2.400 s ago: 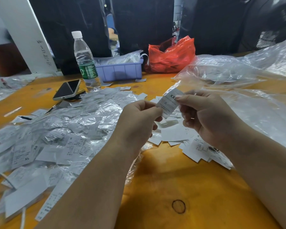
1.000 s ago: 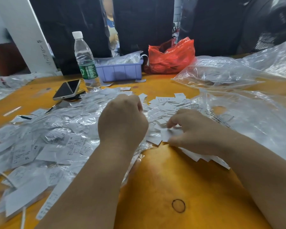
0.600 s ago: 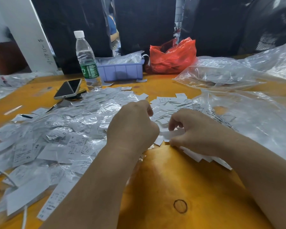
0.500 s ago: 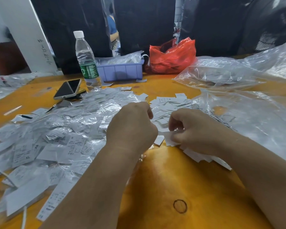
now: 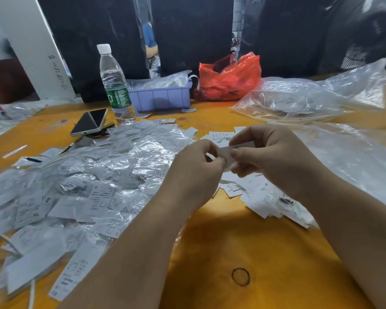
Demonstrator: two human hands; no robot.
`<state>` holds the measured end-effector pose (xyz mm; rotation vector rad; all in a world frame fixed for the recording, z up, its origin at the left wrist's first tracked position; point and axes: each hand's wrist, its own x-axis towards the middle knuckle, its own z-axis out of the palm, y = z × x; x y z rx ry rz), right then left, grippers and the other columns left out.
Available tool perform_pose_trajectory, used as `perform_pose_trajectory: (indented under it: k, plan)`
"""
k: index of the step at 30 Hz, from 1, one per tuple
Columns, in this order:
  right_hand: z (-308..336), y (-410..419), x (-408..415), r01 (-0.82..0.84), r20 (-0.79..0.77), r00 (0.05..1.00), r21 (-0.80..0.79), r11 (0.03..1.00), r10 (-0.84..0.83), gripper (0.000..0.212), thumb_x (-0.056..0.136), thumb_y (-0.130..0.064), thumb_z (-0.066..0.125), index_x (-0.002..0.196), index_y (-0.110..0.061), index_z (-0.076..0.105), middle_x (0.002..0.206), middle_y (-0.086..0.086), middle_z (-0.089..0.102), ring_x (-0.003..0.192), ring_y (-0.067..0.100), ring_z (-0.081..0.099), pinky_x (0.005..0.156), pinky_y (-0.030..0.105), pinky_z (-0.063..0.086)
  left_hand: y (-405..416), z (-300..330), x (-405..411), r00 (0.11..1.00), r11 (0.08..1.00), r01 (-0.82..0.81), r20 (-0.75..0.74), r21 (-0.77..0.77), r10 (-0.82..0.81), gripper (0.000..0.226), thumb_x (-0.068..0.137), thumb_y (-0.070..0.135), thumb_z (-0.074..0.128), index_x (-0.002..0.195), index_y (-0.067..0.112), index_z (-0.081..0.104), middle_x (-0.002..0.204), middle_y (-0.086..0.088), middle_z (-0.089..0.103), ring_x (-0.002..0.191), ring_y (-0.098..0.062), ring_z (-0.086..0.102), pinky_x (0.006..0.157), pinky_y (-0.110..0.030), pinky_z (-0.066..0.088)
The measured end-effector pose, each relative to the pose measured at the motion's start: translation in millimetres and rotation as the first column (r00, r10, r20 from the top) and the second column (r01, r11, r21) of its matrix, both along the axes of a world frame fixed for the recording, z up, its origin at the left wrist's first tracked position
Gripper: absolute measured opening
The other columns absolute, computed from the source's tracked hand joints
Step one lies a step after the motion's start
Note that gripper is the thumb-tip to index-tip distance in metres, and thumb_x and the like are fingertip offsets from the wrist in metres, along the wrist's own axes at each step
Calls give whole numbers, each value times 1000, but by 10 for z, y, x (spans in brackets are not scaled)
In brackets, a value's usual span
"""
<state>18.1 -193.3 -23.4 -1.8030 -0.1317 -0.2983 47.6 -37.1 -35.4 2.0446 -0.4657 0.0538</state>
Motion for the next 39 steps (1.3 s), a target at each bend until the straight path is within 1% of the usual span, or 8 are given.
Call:
perform_pose_trajectory:
  k: [10, 14, 16, 19, 23, 29, 34, 39]
  plan:
    - [37, -70, -207, 114, 50, 994, -426, 897, -102, 30, 91, -2, 51, 87, -21, 74, 83, 4, 71, 78, 27, 69, 72, 51, 58, -82, 15, -95, 989, 947, 82, -90, -310, -116, 22, 76, 20, 47, 79, 15, 68, 71, -1, 71, 65, -12, 65, 54, -29, 53]
    - [15, -127, -337, 181, 83, 983, -538, 823, -162, 35, 93, -3, 48, 103, -27, 72, 95, -11, 67, 57, 10, 63, 47, 23, 51, -115, -14, -119, 995, 955, 68, -55, -290, -87, 14, 89, 16, 60, 78, 15, 69, 69, 2, 70, 65, -9, 65, 55, -27, 55]
    - [21, -189, -395, 264, 129, 962, -648, 715, -239, 41, 89, 1, 46, 113, -22, 70, 107, -4, 66, 68, 0, 60, 56, 17, 49, -120, -21, -129, 998, 967, 57, -23, -248, -65, 10, 87, 13, 64, 80, 18, 69, 72, 3, 70, 64, -7, 63, 55, -27, 57]
    - [36, -266, -457, 446, 309, 892, -720, 532, -330, 44, 82, 10, 45, 113, -8, 70, 110, 11, 69, 99, 23, 61, 85, 36, 53, -122, -27, -137, 999, 977, 45, -8, -206, -47, 9, 88, 16, 65, 88, 25, 66, 77, 4, 69, 65, -9, 62, 59, -37, 59]
    - [20, -298, -498, 619, 472, 780, -677, 398, -411, 39, 76, 19, 47, 101, 2, 72, 96, 19, 69, 93, 39, 60, 77, 46, 55, -132, -34, -147, 998, 987, 62, 7, -151, -61, 11, 91, 22, 64, 98, 30, 62, 81, 6, 70, 70, -12, 61, 62, -38, 57]
    - [-110, -281, -440, 344, 97, 861, -834, 431, -499, 30, 82, 5, 49, 101, -9, 66, 103, 10, 62, 89, 29, 59, 77, 41, 53, -135, -62, -128, 996, 990, 90, 1, -110, -90, 11, 92, 24, 63, 101, 30, 62, 84, 5, 70, 71, -10, 61, 57, -28, 55]
    - [-165, -289, -414, 307, 103, 824, -908, 286, -557, 33, 86, -15, 50, 118, -19, 56, 114, 4, 54, 104, 29, 47, 71, 36, 44, -145, -85, -120, 993, 989, 116, -2, -93, -116, 12, 93, 22, 63, 102, 29, 62, 84, 6, 70, 74, -9, 62, 54, -21, 53]
    - [-191, -210, -401, 264, 76, 864, -910, 319, -497, 19, 83, -7, 47, 98, -16, 54, 88, 3, 49, 79, 26, 47, 64, 34, 42, -155, -105, -113, 993, 989, 121, 4, -87, -121, 13, 92, 22, 64, 101, 30, 63, 80, 9, 69, 69, -6, 60, 57, -25, 54]
